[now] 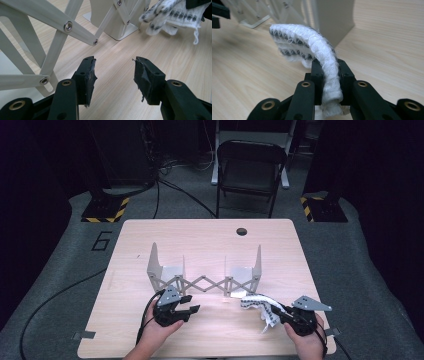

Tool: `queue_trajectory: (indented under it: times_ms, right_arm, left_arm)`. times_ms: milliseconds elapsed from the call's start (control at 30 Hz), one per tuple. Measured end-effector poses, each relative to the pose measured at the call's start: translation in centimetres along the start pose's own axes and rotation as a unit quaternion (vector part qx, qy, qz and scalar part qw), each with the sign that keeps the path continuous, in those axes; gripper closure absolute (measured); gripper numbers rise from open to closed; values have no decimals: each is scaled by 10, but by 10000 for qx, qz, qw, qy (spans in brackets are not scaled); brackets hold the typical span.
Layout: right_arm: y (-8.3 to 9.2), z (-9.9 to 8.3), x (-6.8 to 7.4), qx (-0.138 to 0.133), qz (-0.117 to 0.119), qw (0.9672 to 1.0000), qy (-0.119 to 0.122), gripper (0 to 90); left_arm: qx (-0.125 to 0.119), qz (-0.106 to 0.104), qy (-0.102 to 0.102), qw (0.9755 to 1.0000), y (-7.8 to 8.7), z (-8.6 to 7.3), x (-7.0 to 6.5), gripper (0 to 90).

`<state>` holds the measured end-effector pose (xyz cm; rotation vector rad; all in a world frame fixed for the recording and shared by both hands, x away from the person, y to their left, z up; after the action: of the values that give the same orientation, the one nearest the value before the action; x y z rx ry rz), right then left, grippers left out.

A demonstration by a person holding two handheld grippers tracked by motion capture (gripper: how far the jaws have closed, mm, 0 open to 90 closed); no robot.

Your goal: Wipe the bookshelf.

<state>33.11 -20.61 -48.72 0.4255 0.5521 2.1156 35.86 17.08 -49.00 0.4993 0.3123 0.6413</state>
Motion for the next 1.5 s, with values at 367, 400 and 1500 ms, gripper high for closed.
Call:
queue_trajectory:
  times_ms: [367,400,1500]
  right_arm:
    - [32,-16,-44,-152,-926,9930,-713,787]
    - [34,-17,-48,-159,-1030,9917,-757,787]
    - [27,-4,-34,-191,-885,9944,-554,439]
  left_arm:
    - [-12,-71,-68,10000,-3,5,-1,506]
    - [-34,-60,-63,10000,-4,5,-1,506]
    - [-267,195,138,9994,23,15,8,499]
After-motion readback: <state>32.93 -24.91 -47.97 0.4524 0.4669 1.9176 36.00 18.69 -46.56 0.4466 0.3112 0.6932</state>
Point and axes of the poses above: each handheld gripper's, and its own axes: y roughly backward along the jaws, z roughly out of its top, x roughly to its left, the point moved 3 cm from there along -y, roughly forward along the jaws, and after that the axes turned 2 degrees about y, right-handed, at the moved point
